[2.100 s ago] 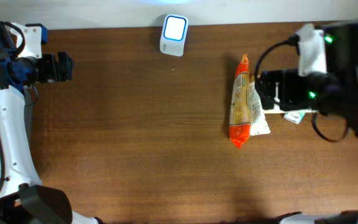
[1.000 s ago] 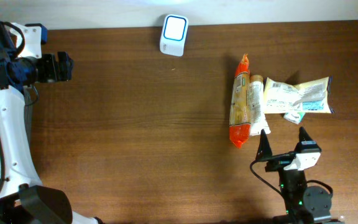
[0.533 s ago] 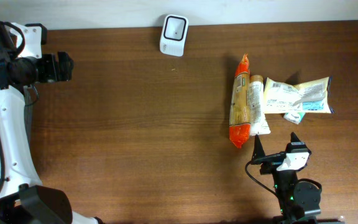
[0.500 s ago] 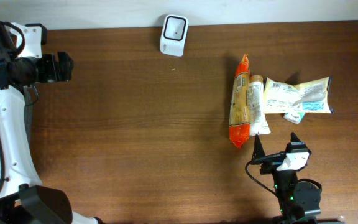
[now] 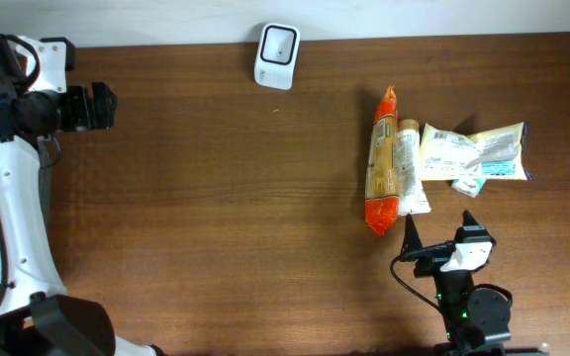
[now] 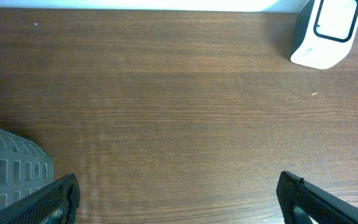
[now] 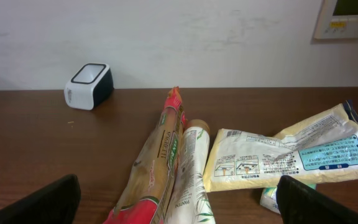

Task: Scan the item barcode

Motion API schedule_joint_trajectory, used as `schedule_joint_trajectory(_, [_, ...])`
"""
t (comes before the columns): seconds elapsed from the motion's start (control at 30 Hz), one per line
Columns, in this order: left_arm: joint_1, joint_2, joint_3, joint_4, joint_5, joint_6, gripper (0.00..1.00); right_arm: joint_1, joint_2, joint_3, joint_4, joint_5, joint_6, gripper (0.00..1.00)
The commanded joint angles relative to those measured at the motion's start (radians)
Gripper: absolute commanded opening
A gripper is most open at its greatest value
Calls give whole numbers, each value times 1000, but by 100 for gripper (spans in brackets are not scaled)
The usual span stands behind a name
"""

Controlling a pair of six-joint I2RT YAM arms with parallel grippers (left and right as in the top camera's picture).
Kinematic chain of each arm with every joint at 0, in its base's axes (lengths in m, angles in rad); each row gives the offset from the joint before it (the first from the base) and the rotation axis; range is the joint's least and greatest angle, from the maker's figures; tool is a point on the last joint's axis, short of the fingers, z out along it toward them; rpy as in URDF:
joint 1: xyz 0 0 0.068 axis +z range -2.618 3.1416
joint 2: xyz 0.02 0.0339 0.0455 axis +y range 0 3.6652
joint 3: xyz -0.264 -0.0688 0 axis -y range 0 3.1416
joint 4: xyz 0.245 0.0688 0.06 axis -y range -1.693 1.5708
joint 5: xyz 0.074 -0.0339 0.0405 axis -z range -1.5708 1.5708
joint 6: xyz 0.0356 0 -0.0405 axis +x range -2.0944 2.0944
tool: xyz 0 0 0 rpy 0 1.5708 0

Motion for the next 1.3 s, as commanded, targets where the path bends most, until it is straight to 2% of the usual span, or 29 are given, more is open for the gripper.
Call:
schedule_joint_trajectory(0.0, [3, -53, 5, 0, 8, 16, 99, -6, -11, -10, -2, -10, -5, 99])
schedule_joint_trajectory(0.2, [-82, -202, -3, 0, 8, 16, 99, -6, -11, -10, -2, -10, -5, 99])
schedule_joint_trajectory(0.27, [-123, -246, -35, -1, -54, 16, 99, -6, -11, -10, -2, -10, -5, 99])
schedule_joint_trajectory(0.3, [-158, -293, -97, 13, -104, 16, 99, -6, -11, -10, -2, -10, -5, 99])
schedule_joint_trajectory(0.47, [-184, -480, -361, 100, -121, 17, 99, -6, -11, -10, -2, -10, -5, 99])
schedule_joint_trajectory(0.67, [-184, -813, -869, 610, -90, 16, 99, -6, -11, -10, -2, -10, -5, 99])
schedule_joint_trajectory(0.7, [-184, -916, -1025, 776, -82, 16, 99, -6, -11, -10, -2, -10, -5, 99])
schedule_joint_trajectory(0.73, [-184, -992, -1135, 880, -75, 16, 99, -6, -11, -10, -2, -10, -5, 99])
schedule_joint_trajectory(0.9, [-184, -1346, -1570, 1195, -75, 61, 99, -6, -11, -10, -2, -10, -5, 99])
schedule_joint_trajectory(1.07, [-187, -1547, -1751, 1204, -76, 129, 99, -6, -11, -10, -2, -10, -5, 99])
schedule_joint_trajectory(1.1, [-198, -1569, -1756, 1158, -79, 159, 99, -6, -11, -10, -2, -10, -5, 99])
schedule_joint_trajectory(1.2, [-271, -1633, -1756, 1011, -79, 394, 99, -6, -11, -10, -2, -10, -5, 99])
schedule_joint_trajectory(1.27, [-284, -1672, -1756, 921, -79, 420, 99, -6, -11, -10, -2, -10, -5, 99])
